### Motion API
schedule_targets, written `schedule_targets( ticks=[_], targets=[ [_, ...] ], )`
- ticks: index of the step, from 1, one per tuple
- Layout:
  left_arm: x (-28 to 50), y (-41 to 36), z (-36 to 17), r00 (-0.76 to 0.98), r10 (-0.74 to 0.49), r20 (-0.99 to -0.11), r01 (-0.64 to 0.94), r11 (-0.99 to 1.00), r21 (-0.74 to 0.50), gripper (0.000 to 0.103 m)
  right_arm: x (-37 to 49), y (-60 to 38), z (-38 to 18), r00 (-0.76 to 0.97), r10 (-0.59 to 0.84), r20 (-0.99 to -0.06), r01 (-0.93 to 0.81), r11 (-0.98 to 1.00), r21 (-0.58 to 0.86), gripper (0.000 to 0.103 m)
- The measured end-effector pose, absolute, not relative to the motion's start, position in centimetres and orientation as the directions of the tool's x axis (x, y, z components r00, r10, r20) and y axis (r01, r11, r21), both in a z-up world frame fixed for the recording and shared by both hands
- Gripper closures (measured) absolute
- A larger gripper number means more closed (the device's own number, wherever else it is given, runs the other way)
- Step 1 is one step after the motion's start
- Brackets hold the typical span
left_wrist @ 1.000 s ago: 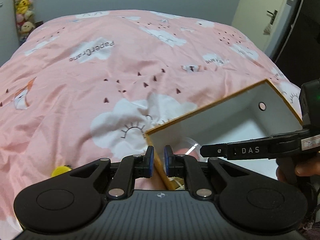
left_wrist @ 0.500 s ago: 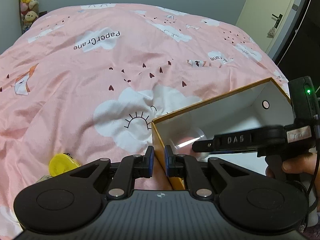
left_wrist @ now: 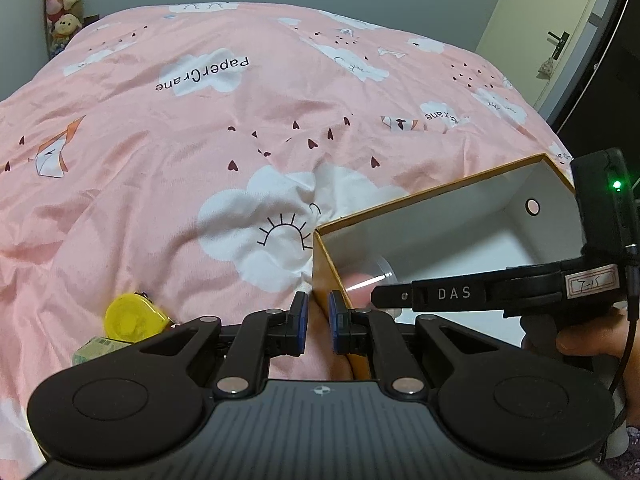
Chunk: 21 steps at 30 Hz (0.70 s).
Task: Organize rigid objects
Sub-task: 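Carry the clear sponge jar into the box and open the left tool, then move both open tools back over the cosmetics pile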
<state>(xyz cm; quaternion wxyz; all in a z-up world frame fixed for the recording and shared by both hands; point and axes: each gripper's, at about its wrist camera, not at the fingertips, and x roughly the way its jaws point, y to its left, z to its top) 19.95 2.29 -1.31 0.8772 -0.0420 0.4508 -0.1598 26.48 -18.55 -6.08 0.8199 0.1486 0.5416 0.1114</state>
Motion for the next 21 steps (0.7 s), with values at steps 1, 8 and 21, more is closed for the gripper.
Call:
schedule_targets(
  ticks=[1,8,21],
  targets=[
    [19.8,2.4,-1.2,0.544,-0.319,-0.776,0.243,0.945,-0.219,0.087,26.3,-18.4,-5.8,0.399,0.336,-0.853,-0.031,0.935,0.353,0.073],
    [17.9,3.3,0.2,0.578,-0.312,-0.754,0.229,0.949,-0.217,0.083,24.4,-17.0,-2.9,0.464,0.31,-0.83,-0.098,0.949,0.3,0.064],
    [12.5,9.4,2.1,0.632,-0.22,-0.743,0.056,0.969,-0.239,0.082,17.9,-11.0,2.3,0.548,0.47,-0.692,-0.391,0.875,0.285,0.053]
  ],
)
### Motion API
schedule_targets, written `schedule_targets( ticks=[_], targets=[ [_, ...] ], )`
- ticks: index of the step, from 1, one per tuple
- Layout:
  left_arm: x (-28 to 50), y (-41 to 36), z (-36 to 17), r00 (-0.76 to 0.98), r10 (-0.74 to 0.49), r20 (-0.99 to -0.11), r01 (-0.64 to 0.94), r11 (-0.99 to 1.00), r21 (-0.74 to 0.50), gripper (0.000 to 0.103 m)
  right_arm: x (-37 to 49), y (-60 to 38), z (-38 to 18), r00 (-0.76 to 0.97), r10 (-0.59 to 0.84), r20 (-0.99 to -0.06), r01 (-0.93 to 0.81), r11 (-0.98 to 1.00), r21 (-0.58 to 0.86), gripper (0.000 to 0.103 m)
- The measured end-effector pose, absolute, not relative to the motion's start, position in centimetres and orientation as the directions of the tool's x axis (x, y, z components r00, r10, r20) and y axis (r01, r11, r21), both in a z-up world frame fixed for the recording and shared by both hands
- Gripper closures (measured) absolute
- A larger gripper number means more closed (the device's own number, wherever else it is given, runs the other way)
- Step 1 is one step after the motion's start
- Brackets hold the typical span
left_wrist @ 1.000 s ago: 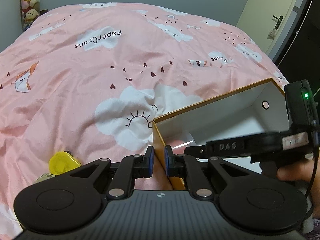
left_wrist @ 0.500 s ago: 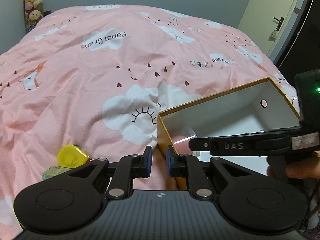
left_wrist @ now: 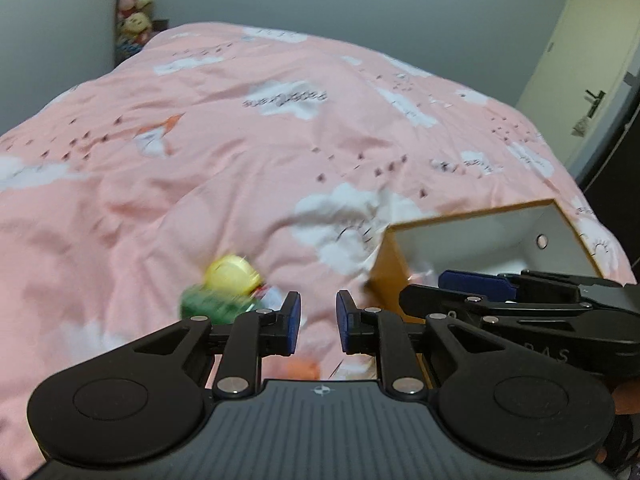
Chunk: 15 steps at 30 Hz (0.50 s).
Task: Organize rigid objects
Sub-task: 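Move both open tools back over the cosmetics pile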
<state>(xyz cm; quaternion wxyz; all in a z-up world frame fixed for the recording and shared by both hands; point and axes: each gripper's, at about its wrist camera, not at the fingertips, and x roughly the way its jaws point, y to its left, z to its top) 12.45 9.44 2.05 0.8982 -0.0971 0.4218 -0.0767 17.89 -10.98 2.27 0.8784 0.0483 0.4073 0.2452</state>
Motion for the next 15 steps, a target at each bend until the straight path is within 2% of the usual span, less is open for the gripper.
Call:
schedule_targets(
  ticks=[6,15],
  targets=[
    [10.2,11.4,-1.4,0.56,-0.208,-0.802,-0.054,0.957,-0.286,0.082,15.8,-7.6,0.7,0.485,0.489,-0.725,-0.495,0.837,0.234,0.069],
    [8.7,11.8,-6.0,0.459,-0.246,-0.854,-0.132,0.931,-0.339,0.082,14.0,-5.4,-2.2,0.426,0.434,-0.794,-0.581,0.804,0.127,0.07]
  ],
)
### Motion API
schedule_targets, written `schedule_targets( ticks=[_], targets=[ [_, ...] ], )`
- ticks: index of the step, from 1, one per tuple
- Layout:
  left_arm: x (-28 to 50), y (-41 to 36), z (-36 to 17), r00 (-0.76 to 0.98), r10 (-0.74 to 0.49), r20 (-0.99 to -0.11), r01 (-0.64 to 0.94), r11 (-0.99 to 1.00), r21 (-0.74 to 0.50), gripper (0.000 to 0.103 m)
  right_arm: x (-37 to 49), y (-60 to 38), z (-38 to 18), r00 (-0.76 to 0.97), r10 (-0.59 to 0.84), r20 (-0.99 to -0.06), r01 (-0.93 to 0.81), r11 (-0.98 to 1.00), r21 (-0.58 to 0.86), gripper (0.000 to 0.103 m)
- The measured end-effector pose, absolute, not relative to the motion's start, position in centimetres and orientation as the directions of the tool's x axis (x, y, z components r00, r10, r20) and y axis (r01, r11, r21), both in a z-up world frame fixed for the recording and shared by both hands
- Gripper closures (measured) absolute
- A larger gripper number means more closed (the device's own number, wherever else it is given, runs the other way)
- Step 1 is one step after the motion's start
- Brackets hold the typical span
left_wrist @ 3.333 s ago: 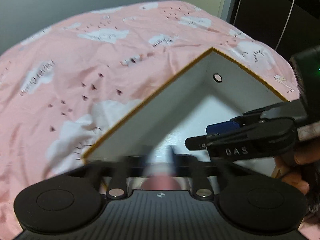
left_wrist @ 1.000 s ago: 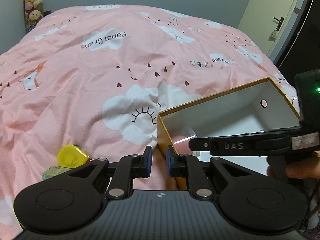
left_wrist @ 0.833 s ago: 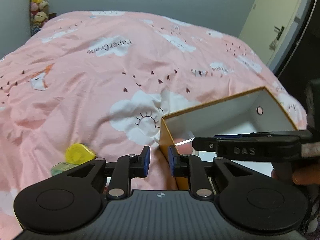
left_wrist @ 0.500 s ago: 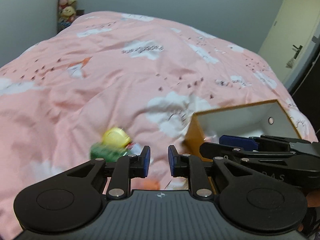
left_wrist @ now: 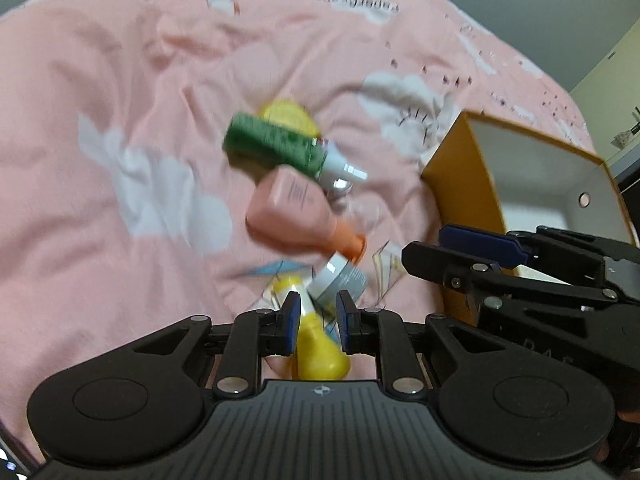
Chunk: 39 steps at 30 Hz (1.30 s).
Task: Organize rigid objects
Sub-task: 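Move both open tools back over the cosmetics pile, then grasp the white cream jar with the right tool while the left tool grasps the yellow-capped tube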
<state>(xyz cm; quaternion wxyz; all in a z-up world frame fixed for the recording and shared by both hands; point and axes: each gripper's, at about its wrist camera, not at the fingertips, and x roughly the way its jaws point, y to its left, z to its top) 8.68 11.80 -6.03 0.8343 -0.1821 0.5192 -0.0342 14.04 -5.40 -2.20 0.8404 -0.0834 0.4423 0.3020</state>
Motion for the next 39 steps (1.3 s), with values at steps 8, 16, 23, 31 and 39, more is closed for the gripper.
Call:
schedule_targets(
  ticks=[8,16,23,31,39],
  targets=[
    [9.4,11.0,-9.4,0.37,-0.229,-0.901,-0.189,0.93,-0.314,0.076,14.1,-5.4,-3.5,0.444,0.381,-0.811,-0.571,0.818,0.072,0.07],
    [10.5,10.2,-11.2,0.355,-0.211,-0.911,-0.182,0.94,-0.289,0.074,14.6,-5.1,-4.6,0.445,0.346,-0.826,-0.559,0.828,0.046,0.069],
    [9.0,11.2,-8.9,0.448,-0.195,-0.873,-0.191,0.933,-0.306,0.076,14.5,-4.9,-4.7,0.439,0.352,-0.826,-0.571,0.82,0.046,0.067],
    [7.5,12.7,-6.3,0.539,-0.119,-0.834,-0.198,0.944,-0.263,0.076,14.4,-3.1,-5.5,0.357,0.387,-0.85,-0.664,0.746,0.061,0.069],
    [7.6,12.8,-6.6,0.563,-0.118,-0.818,-0.214,0.935,-0.282,0.076,15.1,-1.0,-8.1,0.275,0.341,-0.899,-0.691,0.72,0.061,0.062]
  ],
)
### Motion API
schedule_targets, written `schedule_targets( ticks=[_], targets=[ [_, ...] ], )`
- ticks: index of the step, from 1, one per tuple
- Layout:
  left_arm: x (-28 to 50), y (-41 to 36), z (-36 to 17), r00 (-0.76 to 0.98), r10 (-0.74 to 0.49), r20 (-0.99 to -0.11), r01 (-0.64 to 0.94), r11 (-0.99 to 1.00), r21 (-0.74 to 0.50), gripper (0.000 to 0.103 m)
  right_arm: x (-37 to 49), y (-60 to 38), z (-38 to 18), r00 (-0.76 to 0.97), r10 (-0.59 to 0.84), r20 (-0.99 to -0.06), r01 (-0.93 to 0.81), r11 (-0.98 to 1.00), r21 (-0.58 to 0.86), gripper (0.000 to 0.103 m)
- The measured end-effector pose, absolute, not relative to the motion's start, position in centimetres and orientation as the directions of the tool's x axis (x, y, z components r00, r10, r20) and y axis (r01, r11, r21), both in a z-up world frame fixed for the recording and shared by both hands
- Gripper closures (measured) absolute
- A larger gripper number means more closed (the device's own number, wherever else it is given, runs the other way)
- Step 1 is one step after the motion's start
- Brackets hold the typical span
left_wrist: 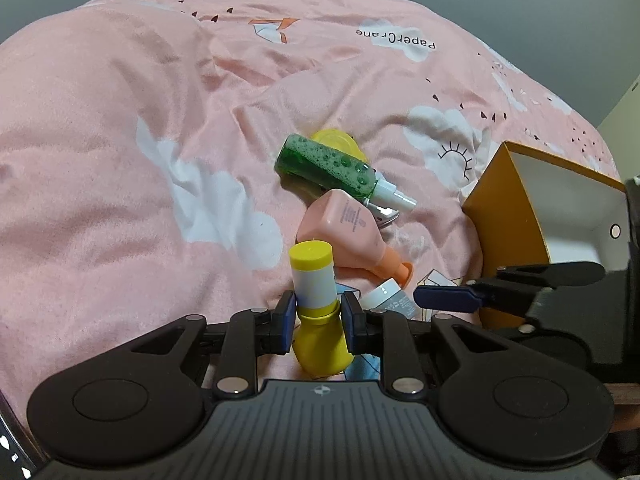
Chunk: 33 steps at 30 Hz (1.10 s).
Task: Organize rigid objects
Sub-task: 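Grasp the white cream jar with the right tool while the left tool grasps the yellow-capped tube, then carry both items into the box and open both tools to release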
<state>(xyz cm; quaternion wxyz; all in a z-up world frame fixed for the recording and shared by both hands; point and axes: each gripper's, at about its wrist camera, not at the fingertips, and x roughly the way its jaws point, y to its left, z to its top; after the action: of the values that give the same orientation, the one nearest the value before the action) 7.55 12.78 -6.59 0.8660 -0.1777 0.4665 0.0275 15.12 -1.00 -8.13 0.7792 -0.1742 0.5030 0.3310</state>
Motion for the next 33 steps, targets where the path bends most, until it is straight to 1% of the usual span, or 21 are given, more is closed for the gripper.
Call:
schedule_targets(
  ticks=[4,9,15,23,29,33],
  targets=[
    [7.6,12.8,-6.7,0.565,-0.117,-0.817,-0.211,0.936,-0.281,0.076,15.6,-0.1,-9.0,0.273,0.314,-0.909,-0.697,0.716,0.038,0.061],
    [7.6,12.7,-6.9,0.565,-0.12,-0.816,-0.2,0.94,-0.277,0.076,16.1,0.1,-10.3,0.237,0.3,-0.924,-0.68,0.73,0.063,0.062],
    [7.4,12.6,-6.5,0.578,-0.12,-0.807,-0.189,0.942,-0.276,0.076,16.0,-0.7,-9.7,0.25,0.328,-0.911,-0.663,0.744,0.086,0.062],
    [6.6,11.5,-4.1,0.644,-0.104,-0.758,-0.142,0.957,-0.253,0.076,14.6,-2.7,-5.6,0.342,0.373,-0.863,-0.671,0.739,0.053,0.062],
    [6.4,9.6,-1.1,0.713,-0.123,-0.69,-0.063,0.969,-0.239,0.076,13.5,-5.1,-1.6,0.456,0.386,-0.802,-0.656,0.754,-0.011,0.062],
    [6.6,7.8,0.6,0.739,-0.148,-0.658,-0.007,0.974,-0.226,0.076,13.8,-7.8,0.6,0.506,0.4,-0.764,-0.608,0.794,0.013,0.062]
  ],
)
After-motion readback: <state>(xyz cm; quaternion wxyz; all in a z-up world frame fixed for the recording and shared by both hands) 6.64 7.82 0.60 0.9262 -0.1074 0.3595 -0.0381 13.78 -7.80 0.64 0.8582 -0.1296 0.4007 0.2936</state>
